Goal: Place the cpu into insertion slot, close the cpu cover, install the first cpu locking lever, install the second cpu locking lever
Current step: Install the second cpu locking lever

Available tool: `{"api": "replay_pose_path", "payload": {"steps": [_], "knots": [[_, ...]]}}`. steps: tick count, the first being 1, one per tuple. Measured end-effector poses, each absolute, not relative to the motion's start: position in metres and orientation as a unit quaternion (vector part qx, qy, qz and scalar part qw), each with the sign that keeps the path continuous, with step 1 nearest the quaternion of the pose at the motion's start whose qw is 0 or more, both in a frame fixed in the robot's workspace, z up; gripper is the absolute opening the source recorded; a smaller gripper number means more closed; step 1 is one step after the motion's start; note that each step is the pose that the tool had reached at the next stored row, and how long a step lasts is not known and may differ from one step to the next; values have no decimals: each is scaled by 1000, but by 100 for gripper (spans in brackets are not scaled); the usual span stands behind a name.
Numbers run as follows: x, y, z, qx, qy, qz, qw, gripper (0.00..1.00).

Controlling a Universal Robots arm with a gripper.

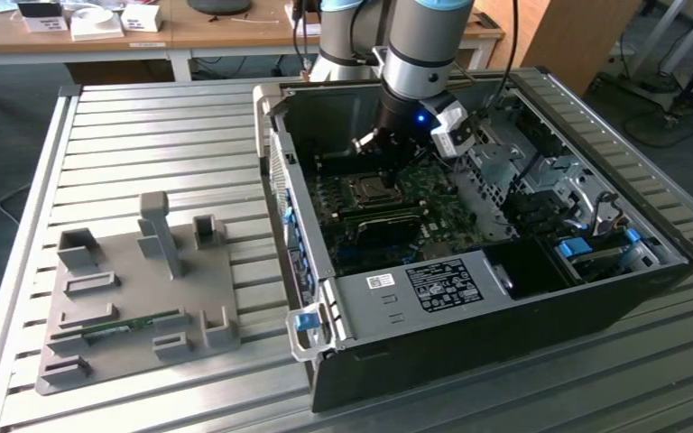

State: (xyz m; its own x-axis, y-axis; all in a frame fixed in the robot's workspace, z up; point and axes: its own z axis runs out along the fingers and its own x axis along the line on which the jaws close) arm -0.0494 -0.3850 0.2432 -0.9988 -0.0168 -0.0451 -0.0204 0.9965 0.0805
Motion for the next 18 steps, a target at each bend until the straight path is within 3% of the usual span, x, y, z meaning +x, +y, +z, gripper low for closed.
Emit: {"api": "replay_pose_path", "payload": {"steps": [11, 18], "knots": [[-50, -385, 243, -9, 999, 40, 22, 11], [-50, -385, 243, -9, 999, 36, 14, 11]]}}
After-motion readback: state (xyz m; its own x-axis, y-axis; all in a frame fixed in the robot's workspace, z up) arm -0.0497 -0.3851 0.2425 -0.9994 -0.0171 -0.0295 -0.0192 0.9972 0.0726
